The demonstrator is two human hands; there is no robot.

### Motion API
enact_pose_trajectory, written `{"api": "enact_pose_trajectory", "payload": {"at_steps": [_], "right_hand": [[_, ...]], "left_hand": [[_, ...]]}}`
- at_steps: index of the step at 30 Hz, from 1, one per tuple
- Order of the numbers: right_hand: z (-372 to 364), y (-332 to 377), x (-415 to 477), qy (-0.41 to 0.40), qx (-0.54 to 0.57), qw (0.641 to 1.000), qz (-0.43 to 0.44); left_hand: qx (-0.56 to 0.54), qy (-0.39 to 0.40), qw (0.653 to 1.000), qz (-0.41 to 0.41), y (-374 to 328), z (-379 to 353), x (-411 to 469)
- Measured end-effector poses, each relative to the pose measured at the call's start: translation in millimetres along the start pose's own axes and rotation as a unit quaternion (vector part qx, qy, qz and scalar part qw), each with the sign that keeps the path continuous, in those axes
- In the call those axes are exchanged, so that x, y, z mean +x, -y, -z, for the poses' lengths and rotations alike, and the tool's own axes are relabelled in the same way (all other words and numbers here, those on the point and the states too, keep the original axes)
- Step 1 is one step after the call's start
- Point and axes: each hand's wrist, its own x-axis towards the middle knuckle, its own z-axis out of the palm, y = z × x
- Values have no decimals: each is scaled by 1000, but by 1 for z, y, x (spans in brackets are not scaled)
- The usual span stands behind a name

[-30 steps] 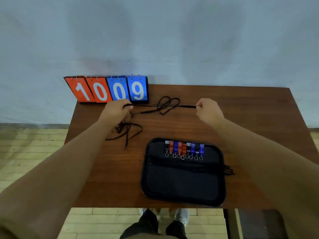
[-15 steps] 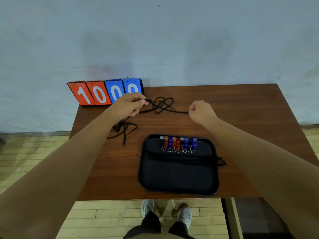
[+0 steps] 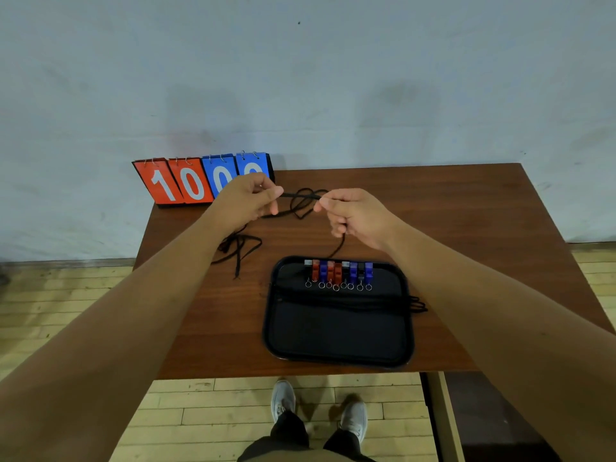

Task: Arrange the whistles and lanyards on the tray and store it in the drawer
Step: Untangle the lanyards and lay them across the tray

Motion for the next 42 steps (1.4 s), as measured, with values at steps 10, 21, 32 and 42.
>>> {"api": "enact_pose_trajectory", "payload": {"at_steps": [10, 21, 32, 42], "right_hand": [[-6, 8, -19, -43, 4, 999, -19], [-9, 33, -18, -170, 262, 950, -23], [21, -11, -47, -274, -210, 924, -163], [-14, -26, -59, -104, 25, 994, -23]], "left_hand": [[-143, -81, 985, 47, 11, -23, -10], [-207, 196, 958, 29, 3, -82, -30], [-20, 116, 993, -6, -14, -62, -35], [37, 103, 993, -46, -21, -71, -27]]}}
